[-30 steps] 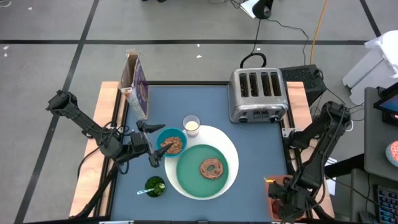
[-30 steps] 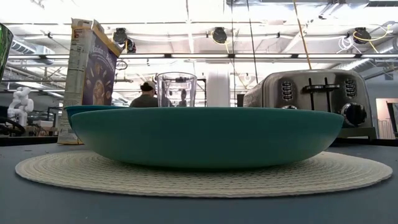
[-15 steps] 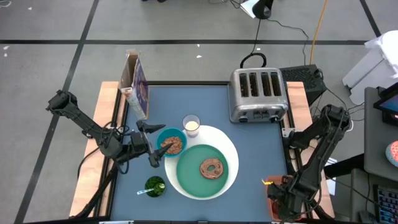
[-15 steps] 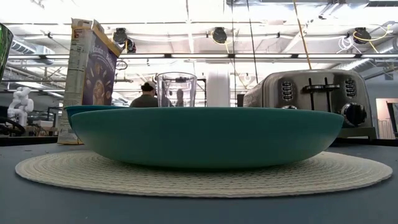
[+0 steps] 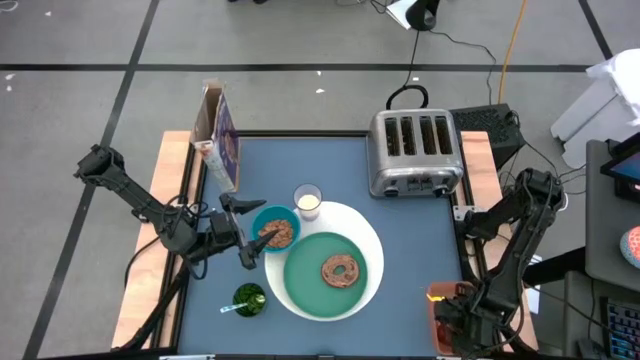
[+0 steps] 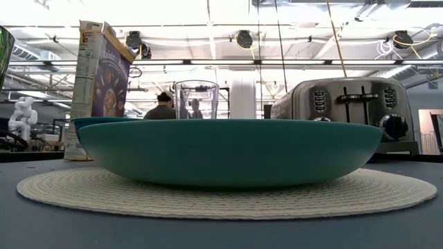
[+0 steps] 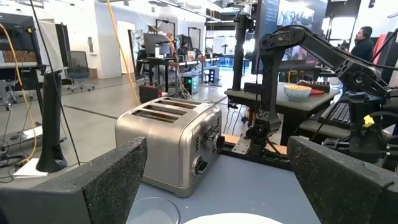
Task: Arrange a breakfast setting
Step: Put the red apple on the white mat to the top left of the green plate
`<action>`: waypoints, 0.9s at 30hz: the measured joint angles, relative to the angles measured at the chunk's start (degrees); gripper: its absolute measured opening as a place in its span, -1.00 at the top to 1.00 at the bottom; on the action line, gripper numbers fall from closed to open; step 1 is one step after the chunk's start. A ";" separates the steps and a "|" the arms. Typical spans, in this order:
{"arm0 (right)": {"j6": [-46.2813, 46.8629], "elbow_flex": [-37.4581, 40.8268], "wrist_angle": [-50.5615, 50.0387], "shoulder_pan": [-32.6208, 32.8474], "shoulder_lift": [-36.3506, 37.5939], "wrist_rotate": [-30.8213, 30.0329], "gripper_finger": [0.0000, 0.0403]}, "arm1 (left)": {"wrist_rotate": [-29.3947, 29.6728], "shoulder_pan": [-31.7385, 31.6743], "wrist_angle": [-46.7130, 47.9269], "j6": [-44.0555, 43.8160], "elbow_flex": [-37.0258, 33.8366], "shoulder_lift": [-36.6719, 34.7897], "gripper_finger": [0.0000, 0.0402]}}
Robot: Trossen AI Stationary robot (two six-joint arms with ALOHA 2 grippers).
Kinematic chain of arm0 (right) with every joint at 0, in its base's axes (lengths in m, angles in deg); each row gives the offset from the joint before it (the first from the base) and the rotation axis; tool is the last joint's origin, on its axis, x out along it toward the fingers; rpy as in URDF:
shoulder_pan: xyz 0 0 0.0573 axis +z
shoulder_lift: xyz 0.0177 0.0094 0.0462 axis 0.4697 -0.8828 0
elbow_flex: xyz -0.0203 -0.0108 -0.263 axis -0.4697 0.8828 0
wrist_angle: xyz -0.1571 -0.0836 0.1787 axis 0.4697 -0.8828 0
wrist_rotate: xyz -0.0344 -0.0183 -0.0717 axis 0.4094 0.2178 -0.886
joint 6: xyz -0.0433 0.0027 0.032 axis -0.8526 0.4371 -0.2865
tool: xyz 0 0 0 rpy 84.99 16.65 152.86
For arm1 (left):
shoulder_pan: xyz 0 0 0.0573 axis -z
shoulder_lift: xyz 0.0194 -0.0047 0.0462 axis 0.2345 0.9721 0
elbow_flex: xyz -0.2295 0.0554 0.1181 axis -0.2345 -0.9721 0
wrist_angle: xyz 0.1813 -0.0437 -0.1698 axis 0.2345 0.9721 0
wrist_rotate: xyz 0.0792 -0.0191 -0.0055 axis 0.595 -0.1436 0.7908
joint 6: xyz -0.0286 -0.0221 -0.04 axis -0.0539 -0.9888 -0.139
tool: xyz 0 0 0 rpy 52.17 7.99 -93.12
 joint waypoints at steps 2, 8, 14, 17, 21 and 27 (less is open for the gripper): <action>-0.01 0.00 0.00 0.34 0.00 -1.26 -0.24 | 0.00 0.01 -0.02 -0.07 0.00 0.00 -0.95; -0.06 0.00 0.02 1.02 -1.19 -1.21 -0.24 | 0.00 0.00 -0.01 -0.08 0.00 0.00 -0.95; -0.40 -0.09 2.14 1.80 -3.36 -1.26 -0.24 | 0.00 0.00 0.00 -0.10 0.00 0.00 -0.95; -0.43 -0.09 2.94 1.82 -3.91 -1.31 -0.24 | 0.00 0.02 0.00 -0.37 0.00 0.00 -0.95; -0.43 -0.09 3.41 1.78 -4.33 -2.57 -0.24 | 0.00 0.02 0.00 -0.80 0.00 0.00 -0.95; -0.45 -0.09 4.88 1.78 -4.46 -4.20 -0.24 | 0.00 0.01 0.00 -0.82 0.00 0.00 -0.95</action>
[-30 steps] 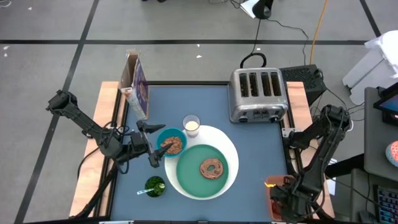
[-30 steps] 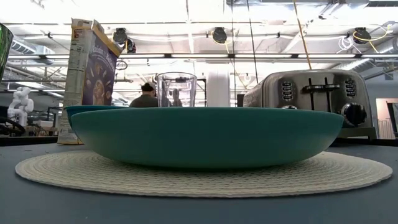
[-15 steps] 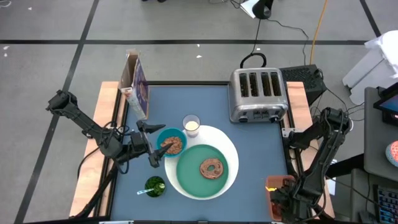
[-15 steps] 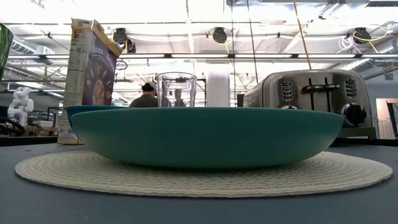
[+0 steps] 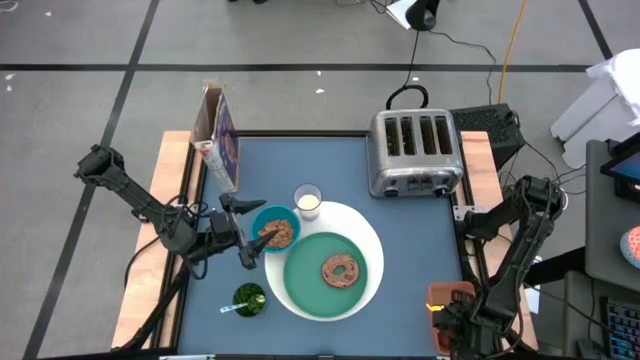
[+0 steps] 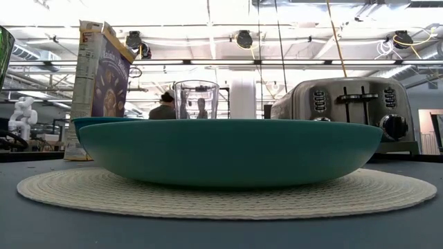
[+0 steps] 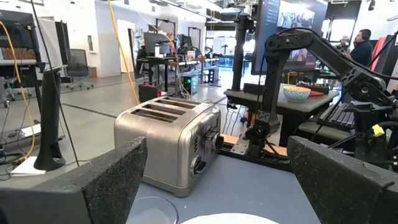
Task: Arrange a breakfast setting
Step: Put the red apple on the white mat to the top left of the green plate
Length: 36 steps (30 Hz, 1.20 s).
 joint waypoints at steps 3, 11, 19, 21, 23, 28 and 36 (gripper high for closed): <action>0.00 0.02 0.13 0.00 -0.02 -0.02 -0.24 | 0.00 -0.01 0.00 -0.02 0.00 0.00 -0.95; -0.02 0.04 0.23 0.00 -0.04 -0.01 -0.24 | 0.00 0.01 0.00 -0.17 0.00 0.00 -0.95; -2.98 0.07 0.27 0.00 -0.04 0.00 -0.24 | 0.00 0.00 0.00 -0.17 0.00 0.00 -0.95; -3.10 0.07 0.18 0.00 -0.04 0.00 -0.24 | 0.00 0.00 0.00 -0.17 0.00 0.00 -0.95; -3.00 0.07 -0.16 0.00 -0.04 0.00 -0.24 | 0.00 0.00 0.00 -0.15 0.00 0.00 -0.95; -2.68 0.10 -0.36 0.00 -0.08 0.02 -0.30 | 0.00 0.01 0.00 -0.15 0.00 0.00 -0.95; -2.95 0.15 -0.73 0.00 -0.13 0.15 -0.57 | 0.00 0.01 0.00 -0.13 0.00 0.00 -0.95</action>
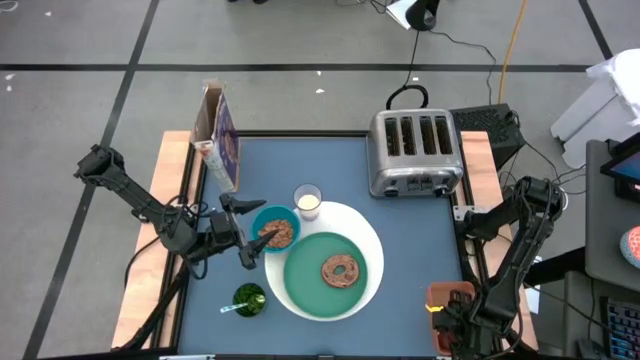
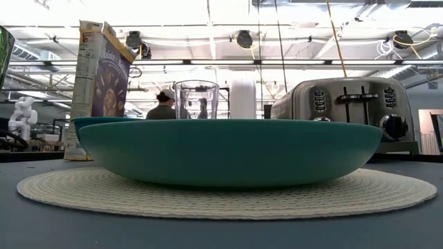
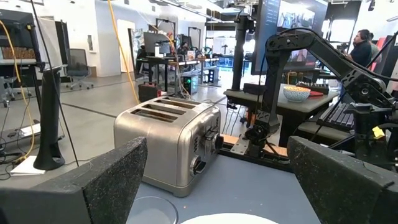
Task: Arrange a breakfast setting
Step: Put the red apple on the white mat to the top left of the green plate
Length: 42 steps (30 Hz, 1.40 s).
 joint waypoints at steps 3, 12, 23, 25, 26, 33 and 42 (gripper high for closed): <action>-0.12 0.00 0.29 0.00 0.00 -0.08 -0.63 | 0.00 -0.02 0.01 0.00 0.00 0.00 -0.95; -0.99 0.00 0.89 0.00 0.00 -0.11 -0.66 | 0.00 0.01 0.02 0.00 0.00 0.00 -0.95; 4.93 0.02 -7.95 -0.07 0.04 -0.09 -0.66 | 0.00 0.01 0.01 0.02 0.00 0.00 -0.95; 7.38 0.00 -10.10 -0.11 0.04 -0.05 -0.66 | 0.01 0.00 0.02 0.02 0.00 0.00 -0.95; 8.06 0.00 -10.77 -0.11 0.04 -0.06 -0.66 | 0.00 0.00 0.00 0.01 0.00 0.00 -0.95; 6.25 0.00 -9.30 -0.11 0.04 0.02 -0.66 | 0.00 -0.01 0.02 0.02 0.00 0.00 -0.95; 5.38 3.31 -6.65 -0.11 0.09 0.52 -0.66 | 0.00 -0.02 0.02 0.02 0.00 0.00 -0.95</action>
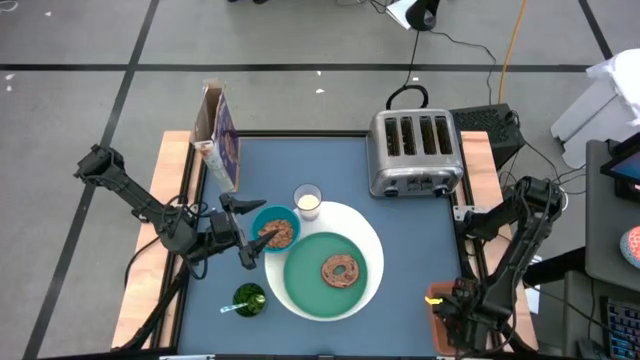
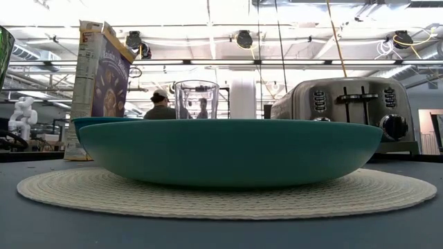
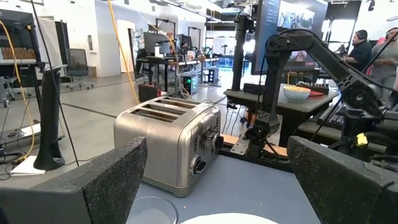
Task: Arrange a breakfast setting
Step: Put the red apple on the white mat to the top left of the green plate
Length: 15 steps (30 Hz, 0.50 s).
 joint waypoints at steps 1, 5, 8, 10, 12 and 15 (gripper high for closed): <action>0.10 1.01 1.38 0.00 0.00 0.91 -0.66 | 0.00 0.01 0.00 0.00 0.00 0.01 -0.95; 1.23 4.19 6.72 -0.03 0.00 3.83 -0.60 | 0.00 0.02 0.00 -0.02 0.00 0.02 -0.95; 1.24 5.32 8.86 -0.02 0.00 4.05 -0.47 | 0.00 0.00 -0.02 -0.02 0.00 0.02 -0.95; 1.03 5.45 9.03 -0.04 0.00 4.00 -0.38 | 0.00 0.01 -0.02 -0.12 0.00 0.02 -0.95; 0.79 5.45 9.03 -0.04 0.00 3.94 -0.29 | 0.00 0.01 -0.02 -0.29 0.00 0.02 -0.95; 0.90 5.45 9.05 -0.04 0.00 3.94 -0.22 | 0.00 0.02 -0.01 -0.31 0.00 0.02 -0.95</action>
